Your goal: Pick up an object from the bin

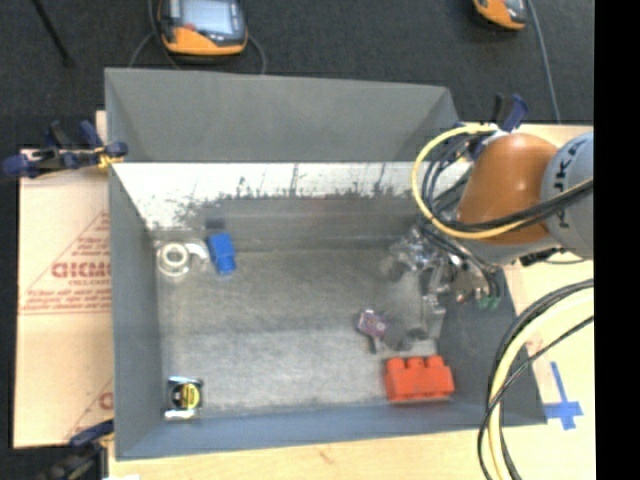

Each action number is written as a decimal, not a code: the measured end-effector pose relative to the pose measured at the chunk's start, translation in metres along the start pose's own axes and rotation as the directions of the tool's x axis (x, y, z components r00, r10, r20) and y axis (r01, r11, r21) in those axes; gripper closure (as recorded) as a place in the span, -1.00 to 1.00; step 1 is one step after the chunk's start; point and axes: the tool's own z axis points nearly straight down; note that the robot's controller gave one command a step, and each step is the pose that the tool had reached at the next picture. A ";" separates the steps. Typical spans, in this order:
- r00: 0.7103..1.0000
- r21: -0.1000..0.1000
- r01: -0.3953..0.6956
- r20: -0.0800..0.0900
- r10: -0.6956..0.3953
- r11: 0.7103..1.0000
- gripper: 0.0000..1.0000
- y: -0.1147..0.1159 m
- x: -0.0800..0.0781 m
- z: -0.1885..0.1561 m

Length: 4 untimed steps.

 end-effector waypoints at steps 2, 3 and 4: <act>0.762 0.007 0.647 -0.001 -0.647 0.762 -1.00 0.084 0.036 -0.014; 0.789 0.008 0.614 0.002 -0.614 0.789 -1.00 0.068 0.025 0.014; 0.790 0.007 0.613 0.001 -0.613 0.790 1.00 0.068 0.026 0.014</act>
Offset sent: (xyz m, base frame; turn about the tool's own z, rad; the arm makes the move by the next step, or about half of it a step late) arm -0.0587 0.0339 -0.0128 -0.3075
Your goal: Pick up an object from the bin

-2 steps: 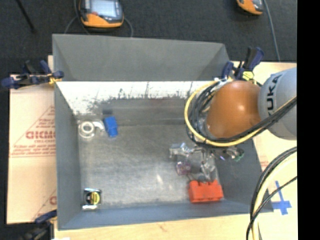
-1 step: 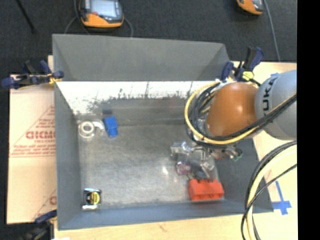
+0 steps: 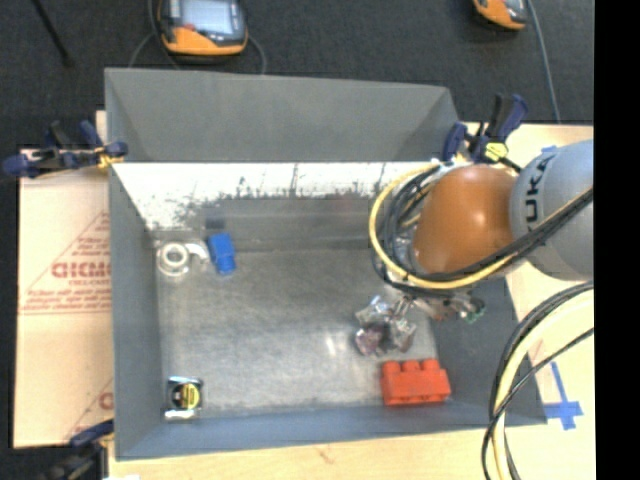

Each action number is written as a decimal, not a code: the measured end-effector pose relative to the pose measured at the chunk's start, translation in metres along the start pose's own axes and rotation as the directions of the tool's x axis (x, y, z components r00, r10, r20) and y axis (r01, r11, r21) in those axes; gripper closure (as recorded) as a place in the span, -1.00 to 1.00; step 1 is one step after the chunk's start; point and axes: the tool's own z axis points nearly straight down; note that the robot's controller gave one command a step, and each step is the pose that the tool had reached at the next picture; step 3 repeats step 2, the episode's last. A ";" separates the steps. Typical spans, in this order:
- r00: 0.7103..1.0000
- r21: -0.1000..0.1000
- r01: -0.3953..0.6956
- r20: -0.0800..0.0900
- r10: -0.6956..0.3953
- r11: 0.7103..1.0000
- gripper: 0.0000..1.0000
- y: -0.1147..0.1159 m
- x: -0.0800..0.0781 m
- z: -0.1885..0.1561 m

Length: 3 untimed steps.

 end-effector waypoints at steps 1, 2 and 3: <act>1.000 0.006 0.015 0.001 -0.015 1.000 1.00 -0.003 0.001 -0.125; 0.928 0.002 -0.374 0.004 0.374 0.928 1.00 0.027 -0.026 -0.190; 0.928 0.002 -0.374 0.004 0.374 0.928 1.00 0.027 -0.026 -0.190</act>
Offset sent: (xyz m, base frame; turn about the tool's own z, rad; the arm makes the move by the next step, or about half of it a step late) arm -0.0022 -0.0017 0.1192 -0.0184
